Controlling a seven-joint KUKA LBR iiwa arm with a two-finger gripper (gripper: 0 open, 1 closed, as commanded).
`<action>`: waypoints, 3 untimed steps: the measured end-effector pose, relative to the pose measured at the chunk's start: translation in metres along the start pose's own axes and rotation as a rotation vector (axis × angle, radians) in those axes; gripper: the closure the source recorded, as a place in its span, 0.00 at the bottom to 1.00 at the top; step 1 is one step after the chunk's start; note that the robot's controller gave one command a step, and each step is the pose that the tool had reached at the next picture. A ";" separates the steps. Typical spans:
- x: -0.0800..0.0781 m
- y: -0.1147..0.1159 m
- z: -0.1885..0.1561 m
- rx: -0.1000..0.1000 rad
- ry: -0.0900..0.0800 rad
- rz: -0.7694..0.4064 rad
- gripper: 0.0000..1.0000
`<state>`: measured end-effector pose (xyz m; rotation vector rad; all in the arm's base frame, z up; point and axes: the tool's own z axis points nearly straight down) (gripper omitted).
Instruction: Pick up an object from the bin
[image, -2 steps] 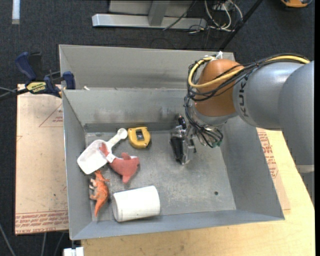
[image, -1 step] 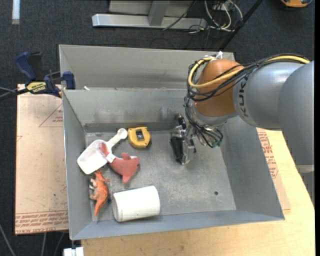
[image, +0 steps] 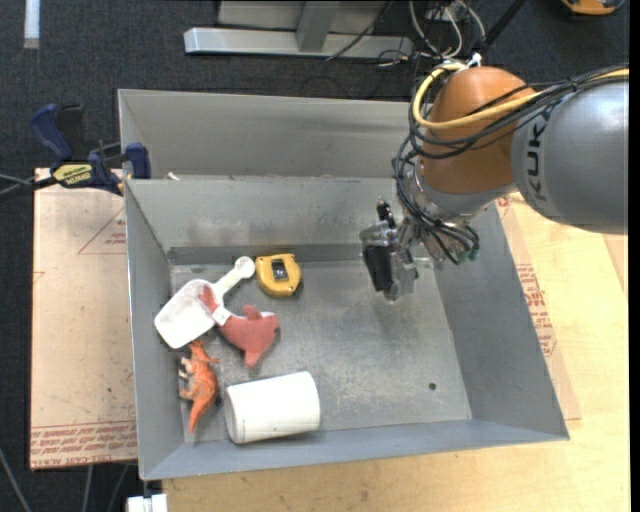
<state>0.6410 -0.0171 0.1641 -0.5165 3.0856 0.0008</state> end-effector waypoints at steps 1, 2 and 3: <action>0.000 0.000 0.000 0.000 0.000 0.000 1.00; 0.006 -0.015 -0.016 -0.006 0.005 -0.115 1.00; 0.042 -0.022 -0.067 -0.004 0.009 -0.270 1.00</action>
Offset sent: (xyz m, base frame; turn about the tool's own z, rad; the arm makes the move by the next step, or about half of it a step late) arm 0.0000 -0.0775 0.0685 -0.3542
